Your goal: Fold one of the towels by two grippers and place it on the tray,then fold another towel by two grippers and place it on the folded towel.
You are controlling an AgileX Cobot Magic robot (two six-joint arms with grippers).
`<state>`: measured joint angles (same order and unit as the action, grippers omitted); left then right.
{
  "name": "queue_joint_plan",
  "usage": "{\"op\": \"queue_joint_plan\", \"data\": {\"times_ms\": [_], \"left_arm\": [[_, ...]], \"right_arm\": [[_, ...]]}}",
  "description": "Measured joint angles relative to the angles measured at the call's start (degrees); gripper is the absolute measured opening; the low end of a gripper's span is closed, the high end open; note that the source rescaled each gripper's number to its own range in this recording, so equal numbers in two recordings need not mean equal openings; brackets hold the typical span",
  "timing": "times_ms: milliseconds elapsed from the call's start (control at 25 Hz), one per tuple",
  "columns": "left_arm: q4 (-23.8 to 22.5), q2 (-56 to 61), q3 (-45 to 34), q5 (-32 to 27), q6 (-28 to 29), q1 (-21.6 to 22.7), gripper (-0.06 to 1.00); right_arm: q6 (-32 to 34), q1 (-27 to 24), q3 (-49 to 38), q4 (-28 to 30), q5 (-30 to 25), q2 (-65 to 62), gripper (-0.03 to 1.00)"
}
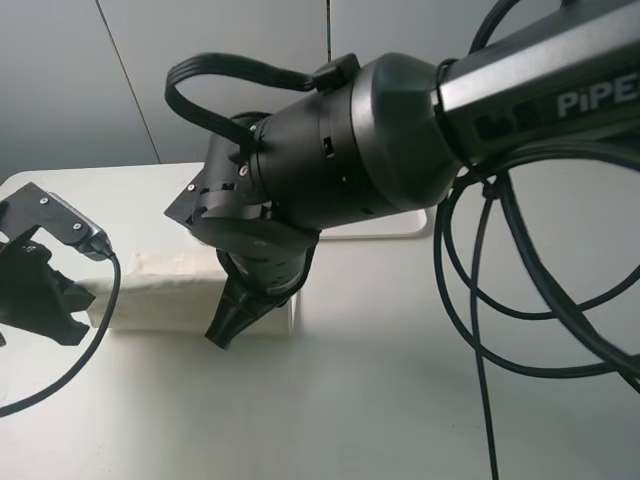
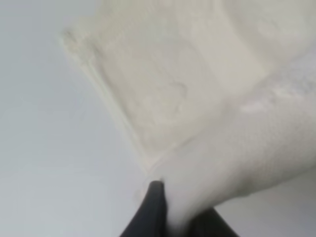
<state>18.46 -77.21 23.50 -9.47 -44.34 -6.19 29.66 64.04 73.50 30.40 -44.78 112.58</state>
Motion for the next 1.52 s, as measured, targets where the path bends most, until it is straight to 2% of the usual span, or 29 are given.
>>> {"op": "queue_joint_plan", "data": {"times_ms": [280, 360, 400, 440, 520, 600, 640, 680, 760, 920, 1040, 1160, 1240, 1400, 1520], "left_arm": [[0.0, 0.0, 0.0, 5.6, 1.7, -0.1, 0.01], [0.0, 0.0, 0.0, 6.7, 1.8, -0.1, 0.1], [0.0, 0.0, 0.0, 7.2, 1.9, -0.1, 0.19], [0.0, 0.0, 0.0, 8.0, 2.0, -0.1, 0.29], [0.8, 0.0, 0.0, 10.2, 2.7, -0.1, 0.61], [2.9, 0.0, 0.0, 13.5, 3.7, -0.1, 0.84], [3.5, 0.0, 0.0, 14.9, 4.0, -0.1, 0.92], [4.0, 0.0, 0.0, 15.5, 4.1, -0.1, 0.95], [4.0, 0.0, 0.0, 16.1, 4.3, -0.1, 0.96], [3.9, 0.0, 0.0, 16.4, 4.4, -0.1, 0.86], [3.9, 0.0, 0.0, 16.4, 4.7, -0.1, 0.86], [5.2, 0.0, 0.4, 14.7, 5.0, -0.1, 0.91], [6.0, 0.0, 2.1, 12.2, 5.2, -0.1, 0.93], [7.0, -2.3, 7.9, 3.2, 7.2, 1.7, 0.94], [6.7, -7.2, 13.3, -5.6, 11.1, 5.7, 0.94]], "right_arm": [[8.4, 0.0, 0.0, 6.4, 1.3, 0.0, 0.0], [11.0, 0.0, 0.0, 8.2, 1.5, 0.2, 0.01], [12.2, 0.0, 0.0, 8.7, 1.5, 0.6, 0.05], [13.3, 0.0, -0.1, 9.1, 1.5, 0.8, 0.12], [16.1, 0.0, -0.7, 9.6, 1.6, 1.8, 0.33], [21.1, 0.0, -1.1, 11.4, 1.7, 2.9, 0.64], [23.6, 0.0, -1.2, 13.0, 1.6, 3.5, 0.76], [26.5, 0.0, -1.2, 14.5, 1.3, 4.0, 0.84], [30.0, 0.0, -1.2, 16.8, 0.3, 4.3, 0.9], [31.0, 0.0, -1.2, 18.3, -1.7, 4.3, 0.9], [30.4, -0.1, -1.2, 17.9, -2.1, 4.3, 0.91], [26.3, -2.2, -1.2, 11.9, -2.1, 4.3, 0.96], [22.3, -5.1, -1.2, 5.9, -1.9, 4.3, 0.99], [12.2, -12.3, -1.2, -4.7, -1.5, 4.3, 1.0], [6.5, -15.6, -1.2, -8.6, -1.5, 4.3, 1.0]]}}
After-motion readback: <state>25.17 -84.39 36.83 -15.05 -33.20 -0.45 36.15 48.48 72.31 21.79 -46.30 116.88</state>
